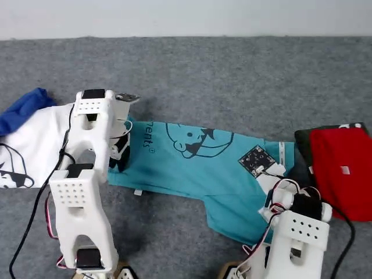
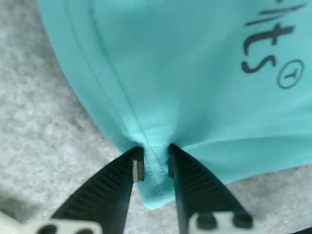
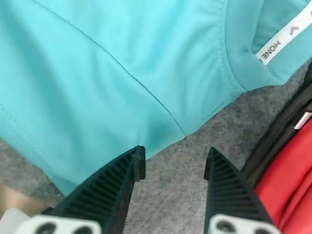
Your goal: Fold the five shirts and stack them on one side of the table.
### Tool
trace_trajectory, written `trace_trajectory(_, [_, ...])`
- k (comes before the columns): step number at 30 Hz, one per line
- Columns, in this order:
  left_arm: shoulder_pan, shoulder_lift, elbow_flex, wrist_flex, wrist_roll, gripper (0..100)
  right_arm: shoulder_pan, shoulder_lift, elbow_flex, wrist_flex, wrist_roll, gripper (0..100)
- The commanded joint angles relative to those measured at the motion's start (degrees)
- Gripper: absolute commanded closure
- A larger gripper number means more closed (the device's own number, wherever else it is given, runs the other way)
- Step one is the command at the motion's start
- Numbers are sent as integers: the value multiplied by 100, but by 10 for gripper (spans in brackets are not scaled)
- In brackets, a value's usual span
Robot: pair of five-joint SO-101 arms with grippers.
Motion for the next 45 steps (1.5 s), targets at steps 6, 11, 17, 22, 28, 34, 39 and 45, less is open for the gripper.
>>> trace_trajectory(6, [949,-1407,409,185,290,925,365,-31,-105,48,141,790])
trace_trajectory(11, [1073,-2593,1051,176,273,925,637,-40,176,22,484,790])
trace_trajectory(17, [1037,-2321,1393,158,255,925,620,-40,193,13,475,790])
trace_trajectory(22, [1029,-1371,1402,167,264,927,611,-40,193,13,484,790])
trace_trajectory(28, [782,-774,1429,176,308,928,620,-40,229,22,484,790])
trace_trajectory(34, [492,-756,1455,176,264,928,620,-40,229,31,484,790])
trace_trajectory(39, [519,-774,1473,202,273,928,629,-40,229,22,484,790])
trace_trajectory(45, [519,-1960,1974,202,273,928,646,-40,229,57,501,790])
